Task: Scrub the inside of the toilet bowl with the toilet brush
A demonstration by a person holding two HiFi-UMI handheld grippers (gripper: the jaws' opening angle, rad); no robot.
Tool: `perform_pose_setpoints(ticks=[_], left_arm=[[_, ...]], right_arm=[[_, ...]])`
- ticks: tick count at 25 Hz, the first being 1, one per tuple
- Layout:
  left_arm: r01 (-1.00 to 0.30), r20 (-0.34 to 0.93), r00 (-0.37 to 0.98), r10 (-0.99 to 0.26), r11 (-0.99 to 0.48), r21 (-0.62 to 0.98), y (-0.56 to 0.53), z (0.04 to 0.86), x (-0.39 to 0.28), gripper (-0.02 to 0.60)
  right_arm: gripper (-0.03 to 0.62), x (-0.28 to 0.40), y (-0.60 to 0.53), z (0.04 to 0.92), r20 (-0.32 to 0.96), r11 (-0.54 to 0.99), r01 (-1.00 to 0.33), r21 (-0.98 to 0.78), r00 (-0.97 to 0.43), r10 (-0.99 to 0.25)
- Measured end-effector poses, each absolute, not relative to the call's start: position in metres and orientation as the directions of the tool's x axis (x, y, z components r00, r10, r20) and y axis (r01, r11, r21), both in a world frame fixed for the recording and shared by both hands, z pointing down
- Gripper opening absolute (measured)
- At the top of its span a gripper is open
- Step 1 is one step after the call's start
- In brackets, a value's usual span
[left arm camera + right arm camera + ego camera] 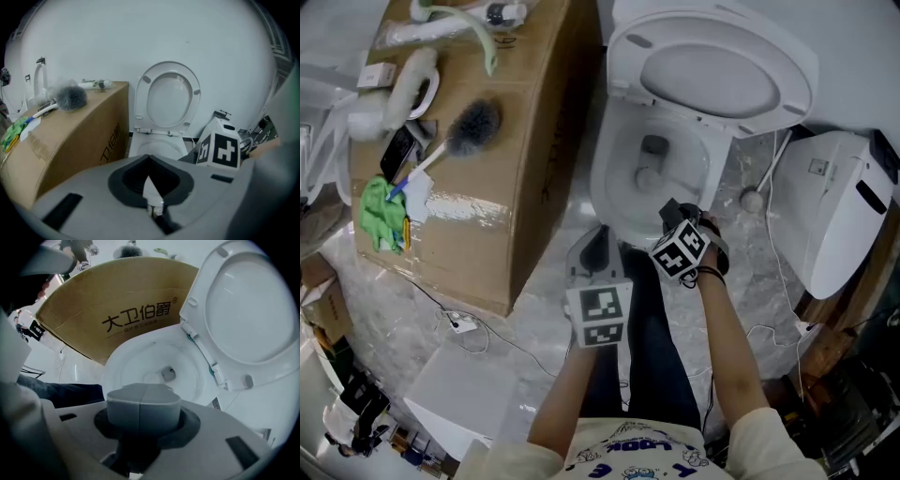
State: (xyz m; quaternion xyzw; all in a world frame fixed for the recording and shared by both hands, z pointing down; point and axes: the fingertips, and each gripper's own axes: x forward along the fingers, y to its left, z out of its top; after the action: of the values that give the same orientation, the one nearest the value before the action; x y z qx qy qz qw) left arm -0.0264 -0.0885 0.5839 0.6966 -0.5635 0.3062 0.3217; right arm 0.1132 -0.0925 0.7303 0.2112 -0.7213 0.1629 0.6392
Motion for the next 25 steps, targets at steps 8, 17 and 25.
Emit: perform_pose_setpoints(ticks=[8,17,25], left_arm=[[-0.981,0.778,0.185,-0.600,-0.162,0.108,-0.095,0.576,-0.022,0.002],[-0.980,0.768,0.189,-0.612,-0.168,0.108,-0.103,0.566,-0.022,0.001],[-0.982,0.769,0.181,-0.613,-0.158,0.105,-0.105,0.568,-0.027,0.002]], right_arm=[[0.163,0.118,-0.083,0.706,0.998,0.926,-0.378,-0.009,-0.068,-0.018],[0.163,0.134,-0.082,0.689,0.998,0.959,-0.282,0.040,0.050,-0.026],[0.163,0.137,-0.101,0.716,0.989,0.931,-0.337,0.143,0.068,-0.128]])
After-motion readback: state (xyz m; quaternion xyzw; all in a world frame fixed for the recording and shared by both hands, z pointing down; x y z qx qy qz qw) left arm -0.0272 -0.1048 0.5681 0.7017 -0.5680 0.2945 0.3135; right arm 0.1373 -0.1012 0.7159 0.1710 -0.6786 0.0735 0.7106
